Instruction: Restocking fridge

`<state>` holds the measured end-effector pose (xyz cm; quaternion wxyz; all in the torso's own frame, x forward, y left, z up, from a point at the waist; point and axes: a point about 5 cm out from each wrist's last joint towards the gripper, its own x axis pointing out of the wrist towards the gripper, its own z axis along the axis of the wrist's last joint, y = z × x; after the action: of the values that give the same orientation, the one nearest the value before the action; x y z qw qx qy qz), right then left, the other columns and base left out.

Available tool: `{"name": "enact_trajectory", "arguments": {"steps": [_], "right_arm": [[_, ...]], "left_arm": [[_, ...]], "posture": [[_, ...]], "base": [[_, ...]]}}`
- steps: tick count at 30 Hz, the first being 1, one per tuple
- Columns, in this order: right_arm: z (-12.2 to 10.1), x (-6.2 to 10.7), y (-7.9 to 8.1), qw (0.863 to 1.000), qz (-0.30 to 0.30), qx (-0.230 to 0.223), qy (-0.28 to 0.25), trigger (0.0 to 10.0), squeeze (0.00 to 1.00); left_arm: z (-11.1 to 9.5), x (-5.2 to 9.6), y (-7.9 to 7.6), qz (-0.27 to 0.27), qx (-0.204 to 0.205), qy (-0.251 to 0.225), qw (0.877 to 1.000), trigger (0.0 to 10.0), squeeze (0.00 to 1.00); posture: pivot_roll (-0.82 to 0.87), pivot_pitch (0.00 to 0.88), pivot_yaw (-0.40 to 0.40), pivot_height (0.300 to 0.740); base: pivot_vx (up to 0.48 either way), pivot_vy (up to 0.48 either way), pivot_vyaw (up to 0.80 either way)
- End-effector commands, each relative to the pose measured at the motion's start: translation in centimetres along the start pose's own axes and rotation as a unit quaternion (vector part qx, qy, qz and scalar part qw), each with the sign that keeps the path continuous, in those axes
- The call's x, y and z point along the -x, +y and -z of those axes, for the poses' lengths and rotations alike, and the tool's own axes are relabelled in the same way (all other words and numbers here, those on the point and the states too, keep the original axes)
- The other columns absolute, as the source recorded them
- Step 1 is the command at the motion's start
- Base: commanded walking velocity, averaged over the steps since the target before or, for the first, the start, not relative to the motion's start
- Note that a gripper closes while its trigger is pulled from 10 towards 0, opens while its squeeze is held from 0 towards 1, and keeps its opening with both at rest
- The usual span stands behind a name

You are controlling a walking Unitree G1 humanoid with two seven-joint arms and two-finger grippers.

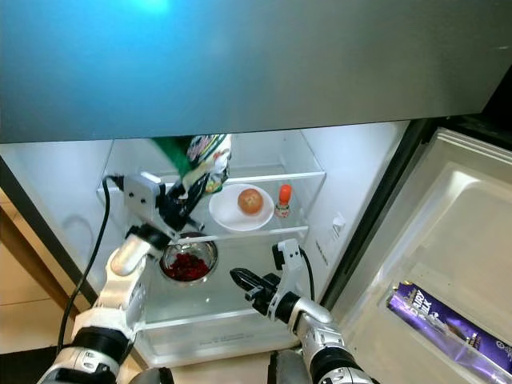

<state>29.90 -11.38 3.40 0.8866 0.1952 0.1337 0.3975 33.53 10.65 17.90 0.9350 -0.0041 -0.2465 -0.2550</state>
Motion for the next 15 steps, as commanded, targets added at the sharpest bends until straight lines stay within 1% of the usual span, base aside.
{"name": "enact_trajectory", "arguments": {"steps": [1, 4, 5, 6, 7, 10, 12, 15], "right_arm": [[-0.1, -0.1, 0.1, 1.000, -0.004, 0.000, -0.003, 10.0, 0.00], [0.0, -0.1, 0.2, 1.000, -0.004, 0.000, 0.000, 10.0, 0.00], [0.0, -0.1, 0.2, 1.000, -0.004, 0.000, 0.000, 10.0, 0.00], [0.0, -0.1, 0.2, 1.000, -0.004, 0.001, 0.001, 10.0, 0.00], [0.0, -0.1, 0.2, 1.000, -0.004, 0.001, 0.001, 10.0, 0.00], [0.1, -0.2, 0.3, 1.000, -0.007, 0.002, 0.004, 10.0, 0.00], [0.2, -0.1, 0.3, 1.000, -0.007, 0.003, 0.006, 10.0, 0.00], [0.2, -0.1, 0.3, 1.000, -0.007, 0.003, 0.006, 10.0, 0.00]], "left_arm": [[-2.3, -1.2, 0.5, -0.007, -0.021, -0.052, 0.998, 10.0, 0.00], [-1.9, -1.0, 2.2, -0.055, -0.046, -0.021, 0.997, 10.0, 0.00], [-1.9, -1.0, 2.2, -0.055, -0.046, -0.021, 0.997, 10.0, 0.00], [-1.6, -0.8, 2.8, -0.071, -0.047, -0.009, 0.996, 10.0, 0.00], [-1.6, -0.8, 2.8, -0.071, -0.047, -0.009, 0.996, 10.0, 0.00], [-1.3, -0.3, 3.8, -0.105, -0.044, 0.008, 0.993, 10.0, 0.00], [-1.4, -0.1, 4.4, -0.125, -0.051, 0.011, 0.991, 10.0, 0.00], [-1.4, -0.1, 4.7, -0.133, -0.054, 0.012, 0.990, 10.0, 0.00]], "posture": [[-0.09, 0.000, -0.032, 0.600], [-0.09, 0.000, -0.032, 0.600], [-0.09, 0.000, -0.032, 0.600], [-0.09, 0.000, -0.028, 0.600], [-0.09, 0.000, -0.028, 0.600], [-0.09, 0.000, -0.029, 0.600], [-0.09, 0.000, -0.029, 0.600], [-0.09, 0.000, -0.030, 0.600]], "base": [[0.000, 0.000, 0.00], [0.000, 0.000, 0.00], [0.000, 0.000, 0.00], [0.000, 0.000, 0.00], [0.000, 0.000, 0.00], [0.000, 0.000, 0.00], [0.000, 0.000, 0.00], [0.000, 0.000, 0.00]]}}
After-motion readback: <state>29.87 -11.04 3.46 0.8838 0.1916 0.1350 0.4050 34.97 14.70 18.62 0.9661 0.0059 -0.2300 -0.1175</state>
